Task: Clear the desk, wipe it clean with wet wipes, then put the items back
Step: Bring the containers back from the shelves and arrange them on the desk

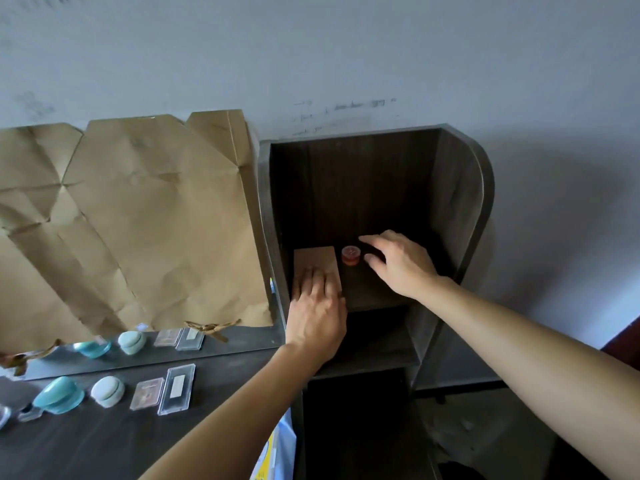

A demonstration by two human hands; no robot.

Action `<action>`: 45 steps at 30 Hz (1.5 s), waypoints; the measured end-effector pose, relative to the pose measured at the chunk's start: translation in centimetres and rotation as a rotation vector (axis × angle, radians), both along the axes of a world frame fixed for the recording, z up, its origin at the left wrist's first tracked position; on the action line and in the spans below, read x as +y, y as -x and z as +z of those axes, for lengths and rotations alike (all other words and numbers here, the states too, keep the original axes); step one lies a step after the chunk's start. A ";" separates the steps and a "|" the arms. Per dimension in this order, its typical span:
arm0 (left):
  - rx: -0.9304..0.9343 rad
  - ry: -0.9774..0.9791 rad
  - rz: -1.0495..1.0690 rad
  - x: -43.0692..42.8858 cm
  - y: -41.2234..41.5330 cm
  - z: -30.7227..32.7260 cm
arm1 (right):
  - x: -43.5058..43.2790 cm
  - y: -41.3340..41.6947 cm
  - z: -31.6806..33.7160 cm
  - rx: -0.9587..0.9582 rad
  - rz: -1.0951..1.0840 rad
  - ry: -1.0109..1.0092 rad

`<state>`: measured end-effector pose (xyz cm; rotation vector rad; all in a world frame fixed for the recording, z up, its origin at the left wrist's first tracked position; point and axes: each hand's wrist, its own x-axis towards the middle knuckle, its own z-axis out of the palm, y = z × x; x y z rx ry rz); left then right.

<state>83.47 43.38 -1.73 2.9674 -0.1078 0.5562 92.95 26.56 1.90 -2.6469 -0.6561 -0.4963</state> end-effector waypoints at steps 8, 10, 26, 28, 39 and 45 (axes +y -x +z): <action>-0.060 0.063 0.004 -0.4 -0.4 0.6 | 2.7 -2.0 -1.2 0.059 -0.019 0.097; -0.042 0.093 0.015 -0.6 -0.4 1.1 | 1.6 -1.5 -1.4 0.041 -0.027 0.043; 0.067 0.232 0.237 -4.2 1.1 2.5 | -6.8 6.8 -2.6 0.035 0.055 -0.058; 0.114 0.268 0.277 -4.5 1.5 2.6 | -7.4 7.5 -2.8 0.024 0.073 -0.077; -0.064 0.320 0.186 -1.2 12.6 -1.2 | -3.9 11.9 -6.4 0.124 0.291 -0.185; -0.041 0.336 0.346 5.8 20.9 -5.7 | 3.9 15.1 -10.1 0.252 0.385 -0.103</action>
